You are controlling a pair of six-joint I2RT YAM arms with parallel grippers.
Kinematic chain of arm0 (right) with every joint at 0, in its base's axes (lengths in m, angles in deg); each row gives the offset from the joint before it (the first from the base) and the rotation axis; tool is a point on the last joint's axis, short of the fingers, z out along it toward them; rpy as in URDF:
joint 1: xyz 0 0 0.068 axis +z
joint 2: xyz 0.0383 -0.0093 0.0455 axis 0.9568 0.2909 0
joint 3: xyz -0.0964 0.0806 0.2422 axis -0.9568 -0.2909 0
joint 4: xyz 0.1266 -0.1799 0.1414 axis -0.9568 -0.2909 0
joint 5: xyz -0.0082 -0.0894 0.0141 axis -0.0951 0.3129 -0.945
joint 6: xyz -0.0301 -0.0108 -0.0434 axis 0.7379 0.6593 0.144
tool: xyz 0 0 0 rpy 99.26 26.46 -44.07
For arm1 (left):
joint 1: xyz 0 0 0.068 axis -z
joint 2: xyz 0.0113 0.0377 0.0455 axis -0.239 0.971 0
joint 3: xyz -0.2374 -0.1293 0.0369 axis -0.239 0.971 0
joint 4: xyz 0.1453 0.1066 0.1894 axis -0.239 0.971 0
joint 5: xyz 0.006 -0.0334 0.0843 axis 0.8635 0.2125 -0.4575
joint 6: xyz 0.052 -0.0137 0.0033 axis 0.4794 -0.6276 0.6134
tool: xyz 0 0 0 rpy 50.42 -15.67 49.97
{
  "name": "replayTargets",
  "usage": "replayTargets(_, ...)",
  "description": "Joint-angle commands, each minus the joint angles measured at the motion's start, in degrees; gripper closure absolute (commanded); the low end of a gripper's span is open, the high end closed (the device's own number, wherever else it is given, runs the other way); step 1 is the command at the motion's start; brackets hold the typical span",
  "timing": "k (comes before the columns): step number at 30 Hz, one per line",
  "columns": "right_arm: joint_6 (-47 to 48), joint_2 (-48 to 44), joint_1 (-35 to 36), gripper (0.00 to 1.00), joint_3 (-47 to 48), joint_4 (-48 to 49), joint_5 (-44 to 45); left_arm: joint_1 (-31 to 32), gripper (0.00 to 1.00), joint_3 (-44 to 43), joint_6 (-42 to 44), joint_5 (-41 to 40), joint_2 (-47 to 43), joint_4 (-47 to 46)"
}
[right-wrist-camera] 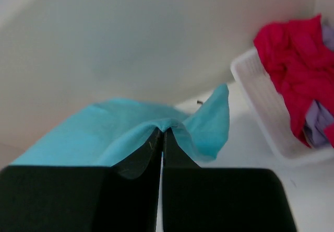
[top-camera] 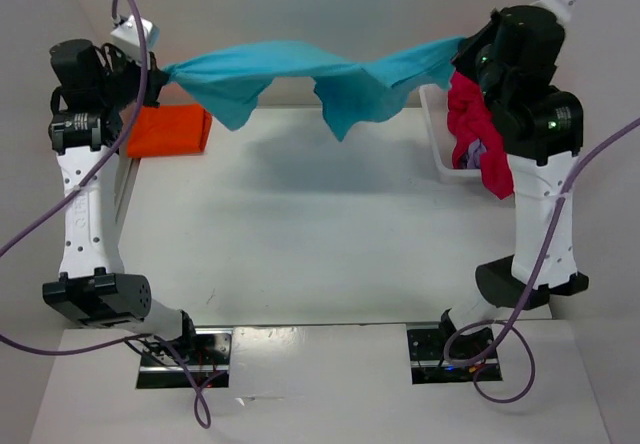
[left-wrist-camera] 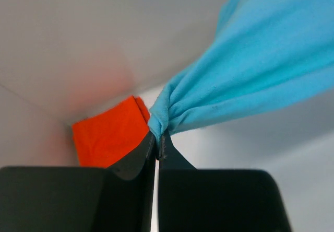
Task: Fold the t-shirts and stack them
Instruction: Flatten out the tshirt
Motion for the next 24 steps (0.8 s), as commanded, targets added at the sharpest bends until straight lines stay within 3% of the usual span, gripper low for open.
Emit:
replayTargets(1,-0.51,2.28,3.92,1.0,-12.2,-7.21,5.07,-0.53,1.0,5.54,2.0,0.53,-0.97,3.08)
replayTargets(6,-7.71,-14.24,8.07,1.0,-40.25,-3.0,1.58,-0.01,1.0,18.26,9.12,-1.76,-9.15,6.51)
replayTargets(8,-12.63,-21.16,8.07,1.0,-59.19,-1.24,-6.21,0.52,1.0,30.54,12.98,-3.77,-12.84,8.09)
replayTargets(9,-14.13,-23.29,8.07,1.0,-63.81,-0.45,-6.26,0.52,1.0,30.6,13.0,-3.79,-12.86,8.79)
replayTargets(14,-24.22,-33.05,11.4,1.0,-87.88,5.44,-20.31,0.52,1.0,47.34,16.16,-7.55,-12.07,13.28)
replayTargets(19,-26.71,-33.77,13.08,1.0,-94.52,8.52,-22.61,0.52,1.0,54.76,17.57,-11.26,-7.68,14.77)
replayTargets(24,-25.39,-29.39,13.08,1.0,-95.14,10.19,-22.61,-3.17,1.0,54.77,18.36,-13.19,-6.53,17.41)
